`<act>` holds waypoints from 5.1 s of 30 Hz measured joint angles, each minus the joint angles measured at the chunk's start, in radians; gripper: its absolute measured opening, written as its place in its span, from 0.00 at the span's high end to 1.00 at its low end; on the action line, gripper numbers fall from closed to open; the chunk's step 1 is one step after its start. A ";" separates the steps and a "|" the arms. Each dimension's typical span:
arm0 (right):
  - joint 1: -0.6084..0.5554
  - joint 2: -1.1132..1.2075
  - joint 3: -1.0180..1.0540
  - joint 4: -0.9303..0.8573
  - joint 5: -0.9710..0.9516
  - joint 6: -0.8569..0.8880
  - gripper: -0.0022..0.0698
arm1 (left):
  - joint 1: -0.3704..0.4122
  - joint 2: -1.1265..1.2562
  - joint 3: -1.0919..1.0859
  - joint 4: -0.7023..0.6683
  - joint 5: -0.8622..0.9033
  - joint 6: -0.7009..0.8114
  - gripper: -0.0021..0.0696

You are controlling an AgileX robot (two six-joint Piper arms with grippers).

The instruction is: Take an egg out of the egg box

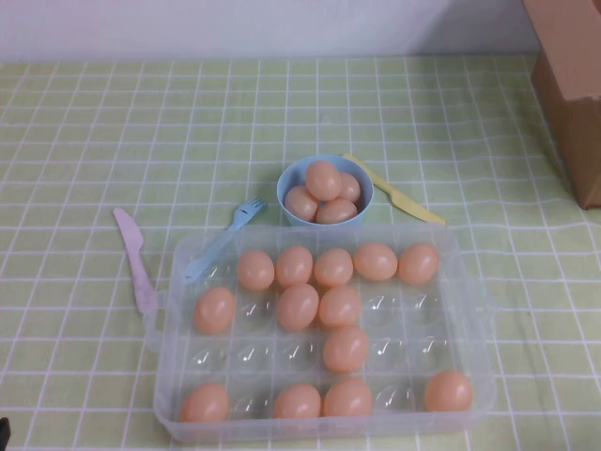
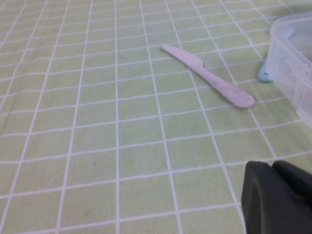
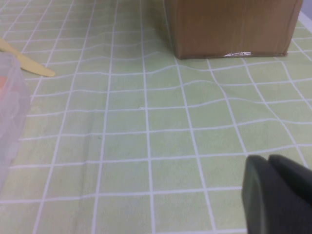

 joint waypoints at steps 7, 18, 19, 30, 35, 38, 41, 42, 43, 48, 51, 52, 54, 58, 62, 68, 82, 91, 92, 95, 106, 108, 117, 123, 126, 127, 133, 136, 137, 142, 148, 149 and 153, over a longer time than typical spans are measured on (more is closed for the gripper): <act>0.000 0.000 0.000 0.000 0.000 0.000 0.99 | 0.000 0.000 0.000 0.000 0.000 0.000 0.98; 0.000 0.000 0.000 0.000 0.000 0.000 0.99 | 0.000 0.000 0.000 0.000 0.000 0.000 0.98; 0.000 0.000 0.000 0.000 0.000 0.000 0.99 | 0.000 0.000 0.000 0.000 0.000 0.000 0.98; 0.000 0.000 0.000 0.000 0.000 0.000 0.99 | 0.000 0.000 0.000 0.000 0.000 0.000 0.98; 0.000 0.000 0.000 0.000 0.000 0.000 0.99 | 0.000 0.000 0.000 0.000 0.000 0.000 0.98; 0.000 0.000 0.000 0.000 0.000 0.000 0.99 | 0.000 0.000 0.000 0.000 0.000 0.000 0.98; 0.000 0.000 0.000 0.000 0.000 0.000 0.99 | 0.000 0.000 0.000 0.000 0.000 0.000 0.98; 0.000 0.000 0.000 0.000 0.000 0.000 0.99 | 0.000 0.000 0.000 0.000 0.000 0.000 0.98; 0.000 0.000 0.000 0.000 0.000 0.000 0.99 | 0.000 0.000 0.000 0.000 0.000 0.000 0.98; 0.000 0.000 0.000 0.000 0.000 0.000 0.99 | 0.000 0.000 0.000 0.000 0.000 0.000 0.98; 0.000 0.000 0.000 0.000 0.000 0.000 0.99 | 0.000 0.000 0.000 0.000 0.000 0.000 0.98; 0.000 0.000 0.000 0.000 0.000 0.000 0.99 | 0.000 0.000 0.000 0.000 0.000 0.000 0.98; 0.000 0.000 0.000 0.000 0.000 0.000 0.99 | 0.000 0.000 0.000 0.000 0.000 0.000 0.98; 0.000 0.000 0.000 0.000 0.000 0.000 0.99 | 0.000 0.000 0.000 0.000 0.000 0.000 0.98; 0.000 0.000 0.000 0.000 0.000 0.000 0.99 | 0.000 0.000 0.000 0.000 -0.002 0.000 0.98; 0.000 0.000 0.000 0.000 0.000 0.000 0.99 | 0.000 0.000 0.000 -0.302 -0.179 -0.215 0.98; 0.000 0.000 0.000 0.000 0.000 0.000 0.99 | 0.000 0.000 0.000 -0.563 -0.479 -0.314 0.98; 0.000 0.000 0.000 0.000 0.000 0.000 0.99 | 0.000 0.206 -0.252 -0.429 0.112 -0.157 0.98; 0.000 0.000 0.000 0.000 0.000 0.000 0.99 | 0.000 0.251 -0.306 -0.417 0.175 -0.109 0.98; 0.000 0.000 0.000 0.000 0.000 0.000 0.99 | 0.000 0.390 -0.454 -0.378 0.343 0.017 0.98; 0.000 0.000 0.000 0.000 0.000 0.000 0.99 | -0.004 0.838 -0.835 -0.200 0.610 0.156 0.98; 0.000 0.000 0.000 0.000 0.000 0.000 0.99 | -0.036 0.924 -0.882 -0.184 0.617 0.165 0.98; 0.000 0.000 0.000 0.000 0.000 0.000 0.99 | -0.276 1.236 -1.094 -0.123 0.633 0.171 0.98; 0.000 0.000 0.000 0.000 0.000 0.000 0.99 | -0.384 1.413 -1.257 -0.073 0.650 0.167 0.98; 0.000 0.000 0.000 0.000 0.000 0.000 0.99 | -0.418 1.510 -1.341 -0.055 0.662 0.165 0.98; 0.000 0.000 0.000 0.000 0.000 0.000 0.99 | -0.427 1.543 -1.369 -0.051 0.670 0.165 0.98; 0.000 0.000 0.000 0.000 0.000 0.000 0.99 | -0.464 1.705 -1.466 -0.037 0.716 0.165 0.80; 0.000 0.000 0.000 0.000 0.000 0.000 0.99 | -0.466 1.757 -1.468 -0.021 0.729 0.148 0.56; 0.000 0.000 0.000 0.000 0.000 0.000 0.99 | -0.466 1.771 -1.468 -0.012 0.731 0.130 0.49; 0.000 0.000 0.000 0.000 0.000 0.000 0.99 | -0.466 1.796 -1.468 0.031 0.744 0.046 0.26; 0.000 0.000 0.000 0.000 0.000 0.000 0.99 | -0.464 1.809 -1.473 0.017 0.744 -0.001 0.24; 0.000 0.000 0.000 0.000 0.000 0.000 0.99 | -0.462 1.814 -1.474 0.014 0.744 -0.001 0.24; 0.000 0.000 0.000 0.000 0.000 0.000 0.99 | -0.450 1.841 -1.474 0.007 0.744 -0.001 0.24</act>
